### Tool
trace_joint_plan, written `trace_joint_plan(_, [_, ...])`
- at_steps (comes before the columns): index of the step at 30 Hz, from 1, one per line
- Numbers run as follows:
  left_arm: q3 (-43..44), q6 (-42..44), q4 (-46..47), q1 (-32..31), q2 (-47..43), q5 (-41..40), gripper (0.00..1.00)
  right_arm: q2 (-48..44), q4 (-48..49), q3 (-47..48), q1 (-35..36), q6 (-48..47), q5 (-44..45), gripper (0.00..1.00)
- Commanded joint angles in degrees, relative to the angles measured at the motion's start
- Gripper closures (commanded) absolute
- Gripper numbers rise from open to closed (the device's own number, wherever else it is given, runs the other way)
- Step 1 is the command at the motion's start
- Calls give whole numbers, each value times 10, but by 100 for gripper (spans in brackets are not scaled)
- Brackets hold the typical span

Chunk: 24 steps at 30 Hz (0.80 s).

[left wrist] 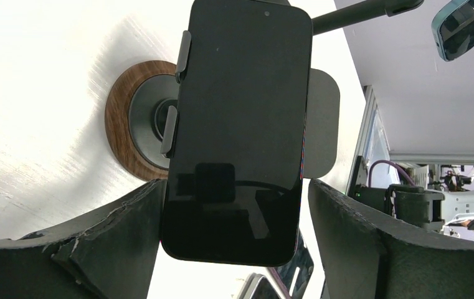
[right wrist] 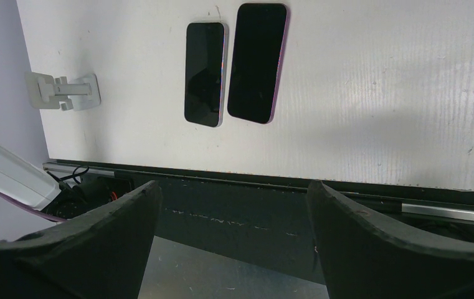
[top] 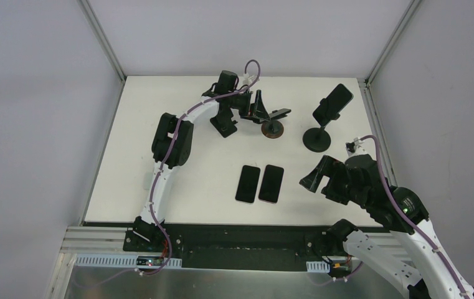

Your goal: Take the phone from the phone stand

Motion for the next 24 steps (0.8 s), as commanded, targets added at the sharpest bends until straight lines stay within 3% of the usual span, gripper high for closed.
trace_joint_plan(1, [-11, 15, 13, -3, -15, 35, 16, -8, -2, -4, -3, -4, 3, 11])
trace_joint_plan(6, [-17, 16, 13, -3, -17, 36, 23, -7, -1, -2, -3, -4, 1, 11])
trace_joint_plan(18, [-12, 12, 13, -2, -28, 41, 61, -8, -1, -1, -3, -4, -1, 11])
trace_joint_plan(24, [8, 4, 13, -1, -50, 29, 86, -9, -2, 0, -3, -5, -1, 11])
